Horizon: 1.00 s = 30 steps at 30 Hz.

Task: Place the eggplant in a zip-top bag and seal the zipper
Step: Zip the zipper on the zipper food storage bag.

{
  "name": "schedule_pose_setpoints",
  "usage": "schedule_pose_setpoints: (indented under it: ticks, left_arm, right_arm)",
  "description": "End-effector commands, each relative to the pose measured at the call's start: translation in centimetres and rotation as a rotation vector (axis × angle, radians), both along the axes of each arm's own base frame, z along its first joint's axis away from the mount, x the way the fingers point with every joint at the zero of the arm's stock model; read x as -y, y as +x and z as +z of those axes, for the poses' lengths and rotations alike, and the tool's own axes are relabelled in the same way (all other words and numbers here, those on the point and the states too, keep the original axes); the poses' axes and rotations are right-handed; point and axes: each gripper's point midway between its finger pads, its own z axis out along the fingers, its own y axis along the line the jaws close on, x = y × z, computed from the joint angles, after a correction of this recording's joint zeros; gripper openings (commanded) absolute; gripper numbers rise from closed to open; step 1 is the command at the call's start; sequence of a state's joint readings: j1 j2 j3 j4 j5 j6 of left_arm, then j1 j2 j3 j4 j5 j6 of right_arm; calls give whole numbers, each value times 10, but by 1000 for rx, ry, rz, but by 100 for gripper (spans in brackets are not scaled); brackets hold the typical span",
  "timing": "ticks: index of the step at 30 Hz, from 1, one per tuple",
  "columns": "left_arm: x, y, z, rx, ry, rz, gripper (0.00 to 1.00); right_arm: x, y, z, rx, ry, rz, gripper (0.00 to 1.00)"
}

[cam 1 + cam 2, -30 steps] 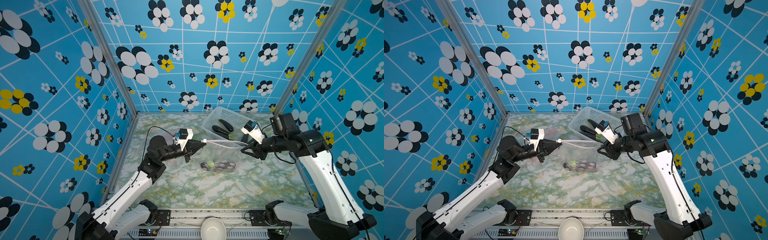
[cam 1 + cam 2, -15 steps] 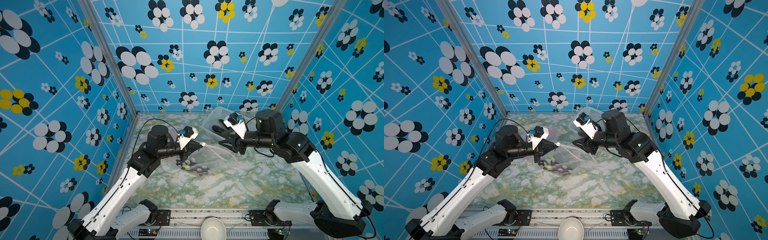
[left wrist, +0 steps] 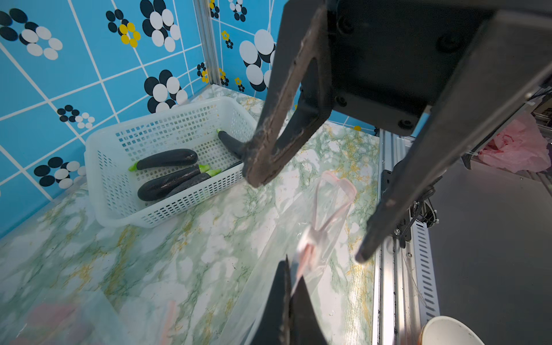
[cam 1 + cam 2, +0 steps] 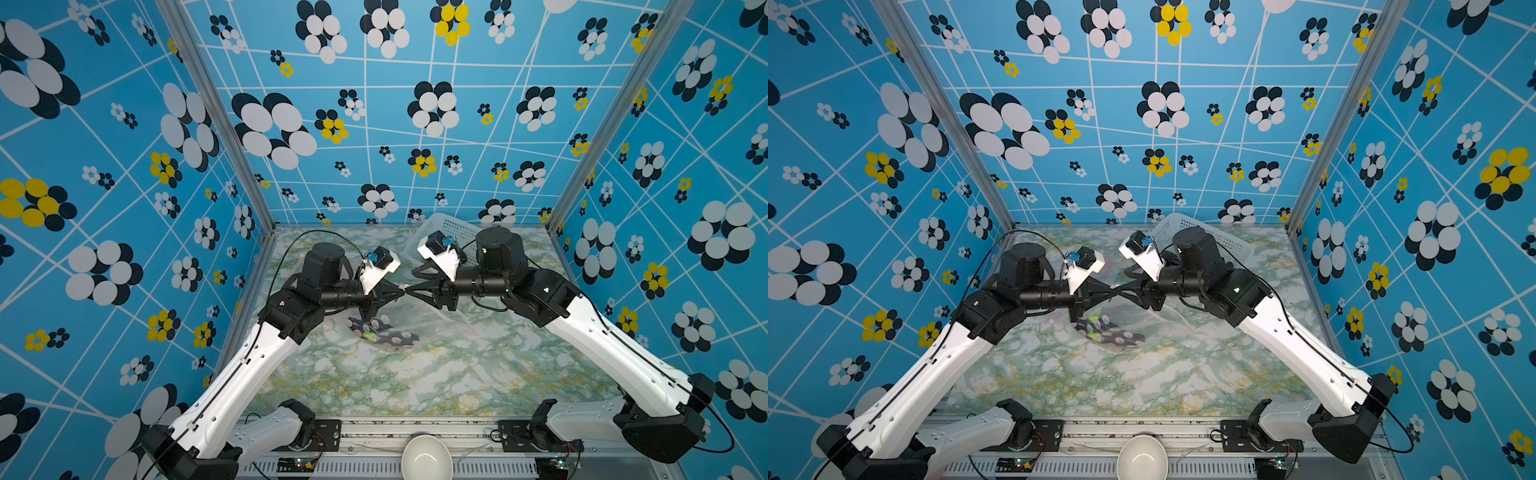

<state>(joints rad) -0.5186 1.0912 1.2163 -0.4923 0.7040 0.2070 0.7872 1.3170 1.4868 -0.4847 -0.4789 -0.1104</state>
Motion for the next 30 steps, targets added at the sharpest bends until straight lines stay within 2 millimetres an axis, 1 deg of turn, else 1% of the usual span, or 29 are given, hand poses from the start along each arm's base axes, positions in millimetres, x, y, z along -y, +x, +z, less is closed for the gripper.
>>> schedule_pose_setpoints:
  ticks: [1,5,9,12,16,19,22,23,26,30]
  left_arm:
    - [3,-5,5,11,-32,-27,0]
    - [3,-4,5,12,-32,-18,0]
    - [3,-4,7,17,-39,-21,0]
    - [4,-4,9,21,-44,-26,0]
    - [4,-6,9,21,-47,-33,0]
    - [4,-7,9,23,-50,-36,0]
    - [4,-7,9,23,-52,-38,0]
    - [4,-8,10,25,-53,-40,0]
    - [2,-9,12,32,-52,-34,0]
    - [-2,-11,15,39,-54,-26,0]
  right_arm:
    - [-9,-13,4,-19,50,81,53]
    - [-10,-14,-2,-39,46,90,48]
    - [-9,-15,-8,-44,27,94,39]
    - [-10,-15,-7,-41,30,101,32]
    - [-11,-15,-7,-38,37,108,25]
    - [-12,-15,-6,-35,40,110,19]
    - [-11,-14,-8,-31,27,107,14]
    - [-10,-13,-10,-29,17,102,11]
    - [-3,-12,-18,-19,-34,80,8]
    - [12,-9,-30,-9,-106,35,7]
